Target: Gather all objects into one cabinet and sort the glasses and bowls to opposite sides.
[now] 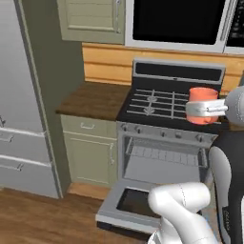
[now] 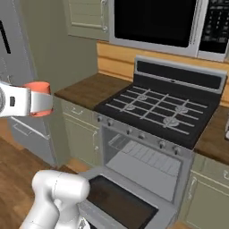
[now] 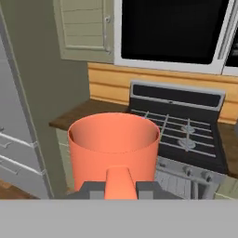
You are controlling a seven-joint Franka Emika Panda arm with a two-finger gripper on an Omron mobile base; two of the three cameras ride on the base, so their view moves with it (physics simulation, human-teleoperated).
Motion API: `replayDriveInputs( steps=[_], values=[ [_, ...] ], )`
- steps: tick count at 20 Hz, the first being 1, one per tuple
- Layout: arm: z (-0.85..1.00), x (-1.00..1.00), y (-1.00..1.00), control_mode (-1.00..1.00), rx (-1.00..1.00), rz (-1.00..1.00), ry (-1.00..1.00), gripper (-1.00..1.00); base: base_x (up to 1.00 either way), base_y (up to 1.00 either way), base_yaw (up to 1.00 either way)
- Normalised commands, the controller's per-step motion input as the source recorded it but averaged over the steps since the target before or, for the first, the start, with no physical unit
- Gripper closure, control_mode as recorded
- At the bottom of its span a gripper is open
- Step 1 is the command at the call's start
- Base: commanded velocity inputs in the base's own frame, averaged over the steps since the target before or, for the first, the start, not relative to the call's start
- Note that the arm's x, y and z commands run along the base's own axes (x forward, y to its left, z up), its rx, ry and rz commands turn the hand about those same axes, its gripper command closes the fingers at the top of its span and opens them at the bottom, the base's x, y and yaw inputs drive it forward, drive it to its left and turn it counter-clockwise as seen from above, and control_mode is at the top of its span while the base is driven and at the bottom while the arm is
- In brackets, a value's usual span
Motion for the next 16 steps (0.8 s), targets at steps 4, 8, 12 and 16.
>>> replayDriveInputs(
  steps=[4, 8, 12, 16],
  values=[
    [0.00, 0.00, 0.00, 1.00, 0.00, 0.00, 0.00, 1.00, -0.26, 0.95, 0.70],
    [0.00, 0.00, 0.00, 1.00, 0.00, 0.00, 0.00, 1.00, -0.35, 0.91, 0.76],
    [0.00, 0.00, 0.00, 1.00, 0.00, 0.00, 0.00, 1.00, -0.32, 0.88, 0.85],
    [0.00, 0.00, 0.00, 1.00, 0.00, 0.00, 0.00, 1.00, -0.17, 0.78, 0.88]
  ],
)
